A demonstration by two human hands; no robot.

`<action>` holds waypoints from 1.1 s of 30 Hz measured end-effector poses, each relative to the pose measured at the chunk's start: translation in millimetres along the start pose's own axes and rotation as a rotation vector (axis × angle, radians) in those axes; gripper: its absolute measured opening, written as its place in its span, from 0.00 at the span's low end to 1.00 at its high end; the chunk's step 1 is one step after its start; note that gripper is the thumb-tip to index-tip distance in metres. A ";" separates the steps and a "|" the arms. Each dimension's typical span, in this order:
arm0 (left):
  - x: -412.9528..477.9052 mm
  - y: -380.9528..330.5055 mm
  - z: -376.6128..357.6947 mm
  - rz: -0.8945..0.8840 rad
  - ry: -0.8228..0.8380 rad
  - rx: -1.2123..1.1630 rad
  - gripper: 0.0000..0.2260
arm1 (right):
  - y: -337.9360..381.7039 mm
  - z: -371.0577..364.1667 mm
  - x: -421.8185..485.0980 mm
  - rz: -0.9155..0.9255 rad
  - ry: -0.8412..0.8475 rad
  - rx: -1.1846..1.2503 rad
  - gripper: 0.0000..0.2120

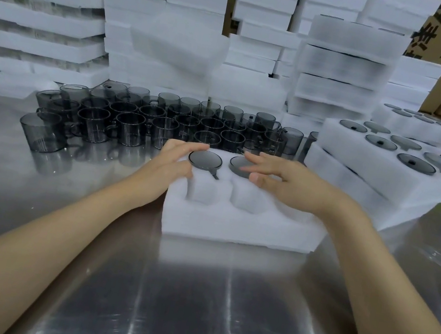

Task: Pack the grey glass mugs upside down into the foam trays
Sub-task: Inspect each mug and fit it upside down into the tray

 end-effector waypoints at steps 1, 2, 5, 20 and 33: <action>0.2 0.6 0.6 0.001 0.001 0.002 0.25 | 1.2 0.7 -0.6 -0.008 0.030 0.004 0.12; 0.5 1.5 1.7 0.001 0.006 0.004 0.25 | 2.5 2.0 -0.8 -0.021 0.038 0.046 0.09; 3.7 2.0 3.5 0.020 0.052 0.021 0.26 | 0.9 8.6 -1.0 -0.036 -0.032 0.177 0.11; -15.8 -22.8 50.0 0.264 0.419 -0.044 0.33 | -33.5 -35.5 30.7 -0.046 -0.581 0.346 0.08; -13.9 -8.4 50.0 0.296 0.457 -0.258 0.35 | -36.4 -43.4 72.9 -0.019 -0.534 0.164 0.08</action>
Point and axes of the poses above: each hand's wrist, its own x-axis towards the middle knuckle, its own z-axis out of the back of the hand, y = z × x, the point moved 2 cm from there along x, towards the middle knuckle, and after that the axes turned 2 degrees about -z, right-handed, at the moved point
